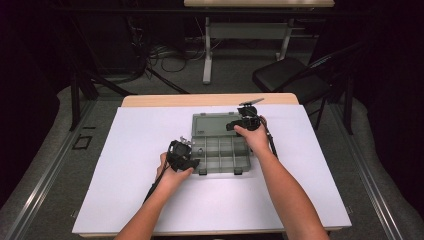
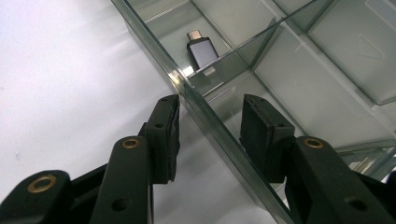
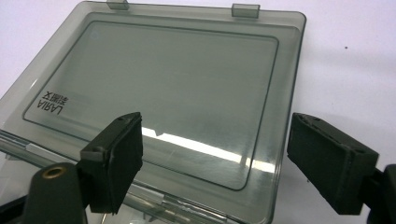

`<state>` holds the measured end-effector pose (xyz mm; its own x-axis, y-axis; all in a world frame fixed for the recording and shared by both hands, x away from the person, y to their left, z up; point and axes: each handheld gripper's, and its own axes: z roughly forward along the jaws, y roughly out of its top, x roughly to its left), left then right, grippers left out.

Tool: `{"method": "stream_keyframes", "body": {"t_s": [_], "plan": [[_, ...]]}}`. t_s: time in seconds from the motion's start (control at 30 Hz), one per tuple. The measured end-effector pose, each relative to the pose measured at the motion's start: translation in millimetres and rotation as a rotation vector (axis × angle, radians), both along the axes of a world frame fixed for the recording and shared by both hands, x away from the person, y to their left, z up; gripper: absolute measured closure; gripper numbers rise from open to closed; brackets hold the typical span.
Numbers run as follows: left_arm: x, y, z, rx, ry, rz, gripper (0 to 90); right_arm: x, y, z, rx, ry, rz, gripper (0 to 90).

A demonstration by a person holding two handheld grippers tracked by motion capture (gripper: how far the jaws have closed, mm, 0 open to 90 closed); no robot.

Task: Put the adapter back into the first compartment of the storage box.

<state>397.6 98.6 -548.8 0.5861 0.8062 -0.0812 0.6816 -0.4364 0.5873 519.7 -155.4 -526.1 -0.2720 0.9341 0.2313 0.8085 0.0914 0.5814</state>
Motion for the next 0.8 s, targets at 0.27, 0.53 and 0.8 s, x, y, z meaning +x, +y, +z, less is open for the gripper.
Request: {"method": "stream_keyframes", "body": {"t_s": [0.27,0.53,0.8], "plan": [[0.0,0.1,-0.1,-0.001,0.0,0.0,57.4,2.4,-5.0,-2.9,0.016,0.048,-0.003,19.0],[-0.1,-0.1,-0.1,-0.001,-0.001,0.001,57.4,2.1,-8.8,-3.2,0.031,0.057,-0.021,25.7],[-0.2,-0.1,-0.2,-0.002,-0.001,0.001,57.3,4.3,-8.2,-8.4,0.022,0.086,-0.004,25.3]]}}
